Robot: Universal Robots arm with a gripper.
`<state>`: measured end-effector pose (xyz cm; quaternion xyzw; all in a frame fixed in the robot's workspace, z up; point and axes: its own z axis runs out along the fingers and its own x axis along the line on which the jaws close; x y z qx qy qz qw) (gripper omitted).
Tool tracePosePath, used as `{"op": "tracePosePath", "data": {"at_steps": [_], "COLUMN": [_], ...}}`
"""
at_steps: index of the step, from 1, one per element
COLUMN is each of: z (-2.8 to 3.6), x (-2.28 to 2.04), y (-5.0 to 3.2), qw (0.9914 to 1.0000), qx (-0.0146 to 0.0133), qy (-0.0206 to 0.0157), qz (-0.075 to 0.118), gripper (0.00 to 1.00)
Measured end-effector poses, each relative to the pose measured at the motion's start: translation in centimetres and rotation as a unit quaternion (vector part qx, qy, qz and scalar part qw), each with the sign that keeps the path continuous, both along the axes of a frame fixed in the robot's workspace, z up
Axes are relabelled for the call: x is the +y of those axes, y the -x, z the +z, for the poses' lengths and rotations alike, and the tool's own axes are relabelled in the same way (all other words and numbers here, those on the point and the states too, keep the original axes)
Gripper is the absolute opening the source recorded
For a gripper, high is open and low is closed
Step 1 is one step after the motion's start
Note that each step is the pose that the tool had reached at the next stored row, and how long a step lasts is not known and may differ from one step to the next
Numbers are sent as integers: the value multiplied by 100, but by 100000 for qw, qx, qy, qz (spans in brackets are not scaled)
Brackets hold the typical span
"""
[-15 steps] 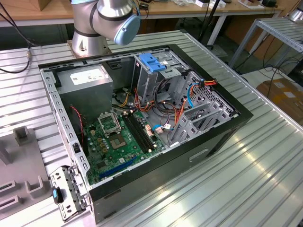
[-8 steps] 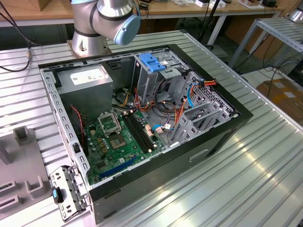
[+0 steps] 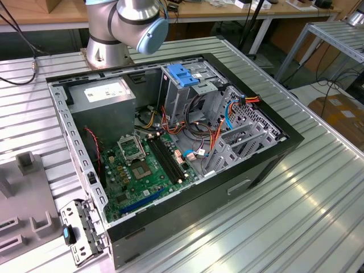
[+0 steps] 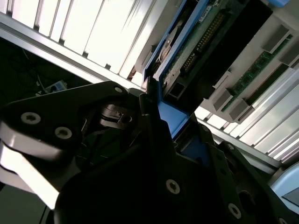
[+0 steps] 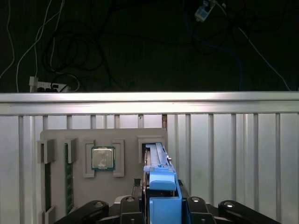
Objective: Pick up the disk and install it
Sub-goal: 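Pick up the disk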
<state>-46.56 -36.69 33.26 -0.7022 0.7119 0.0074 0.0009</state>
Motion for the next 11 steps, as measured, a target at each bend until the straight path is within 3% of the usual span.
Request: {"op": "tracePosePath", "data": {"at_steps": [11], "z": [92], "x": [0], "y": [0], "qw": [100000], "qx": [15], "qy": [6], "qz": [-3], "gripper": [37]}}
